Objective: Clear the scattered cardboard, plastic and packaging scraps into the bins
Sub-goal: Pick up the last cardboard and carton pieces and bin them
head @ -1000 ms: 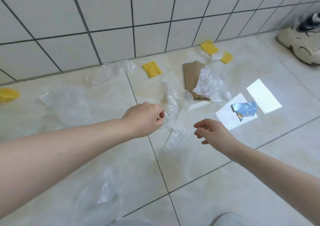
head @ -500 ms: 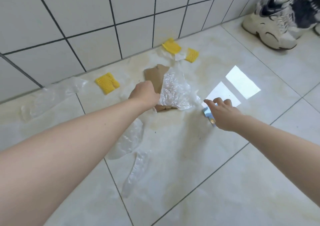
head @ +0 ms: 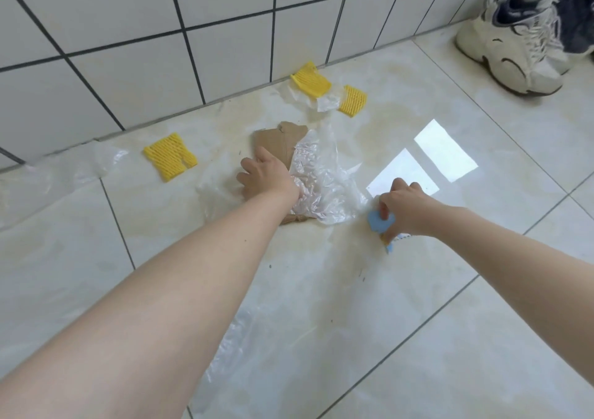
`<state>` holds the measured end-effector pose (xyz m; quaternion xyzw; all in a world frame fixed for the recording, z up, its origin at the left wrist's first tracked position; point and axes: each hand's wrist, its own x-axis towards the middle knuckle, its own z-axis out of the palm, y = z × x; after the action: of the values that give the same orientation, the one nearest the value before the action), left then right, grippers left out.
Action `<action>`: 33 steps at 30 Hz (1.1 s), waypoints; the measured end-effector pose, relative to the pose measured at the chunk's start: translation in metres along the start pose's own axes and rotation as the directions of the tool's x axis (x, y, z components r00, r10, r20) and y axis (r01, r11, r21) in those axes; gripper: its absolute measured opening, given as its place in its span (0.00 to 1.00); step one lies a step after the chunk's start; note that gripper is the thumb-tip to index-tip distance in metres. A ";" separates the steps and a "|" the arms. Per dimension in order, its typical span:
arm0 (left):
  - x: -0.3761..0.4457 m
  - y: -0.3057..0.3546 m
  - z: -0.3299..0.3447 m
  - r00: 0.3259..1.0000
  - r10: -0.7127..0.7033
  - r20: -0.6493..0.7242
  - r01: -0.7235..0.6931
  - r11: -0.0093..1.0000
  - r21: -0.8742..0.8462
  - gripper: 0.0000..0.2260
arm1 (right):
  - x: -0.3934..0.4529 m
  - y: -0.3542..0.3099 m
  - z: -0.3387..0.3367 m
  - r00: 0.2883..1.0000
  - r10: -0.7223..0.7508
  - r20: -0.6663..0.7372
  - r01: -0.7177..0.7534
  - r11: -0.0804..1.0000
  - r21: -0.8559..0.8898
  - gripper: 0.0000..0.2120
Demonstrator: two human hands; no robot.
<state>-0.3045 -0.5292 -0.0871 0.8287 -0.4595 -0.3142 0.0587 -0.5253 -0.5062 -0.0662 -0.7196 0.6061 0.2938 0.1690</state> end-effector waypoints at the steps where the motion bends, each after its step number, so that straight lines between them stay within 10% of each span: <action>1: 0.000 -0.002 0.001 1.000 -0.023 0.011 0.023 0.999 -0.029 0.40 | -0.002 0.000 0.001 1.000 -0.002 -0.014 0.002 1.000 -0.015 0.24; 8: -0.012 -0.022 -0.004 0.987 -0.065 0.149 0.101 0.965 -0.243 0.36 | -0.014 -0.008 0.024 0.990 0.010 -0.143 0.005 0.994 0.105 0.41; 16: -0.019 -0.029 -0.027 0.972 0.019 0.236 0.118 0.826 -0.552 0.16 | -0.024 -0.041 0.022 0.998 0.027 -0.058 -0.009 0.956 0.294 0.28; 23: -0.024 -0.046 -0.063 0.966 0.063 0.251 0.112 0.772 -0.625 0.07 | -0.047 -0.059 0.003 0.964 -0.050 -0.261 0.164 0.886 0.433 0.43; 33: -0.041 -0.107 -0.124 0.981 0.050 0.185 0.082 0.764 -0.640 0.14 | -0.065 -0.134 -0.013 0.871 -0.355 -0.340 0.394 0.917 0.052 0.26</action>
<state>-0.1712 -0.4588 -0.0106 0.7277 -0.3201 -0.5314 0.2926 -0.3984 -0.4362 -0.0306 -0.8502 0.4908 0.0966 0.1642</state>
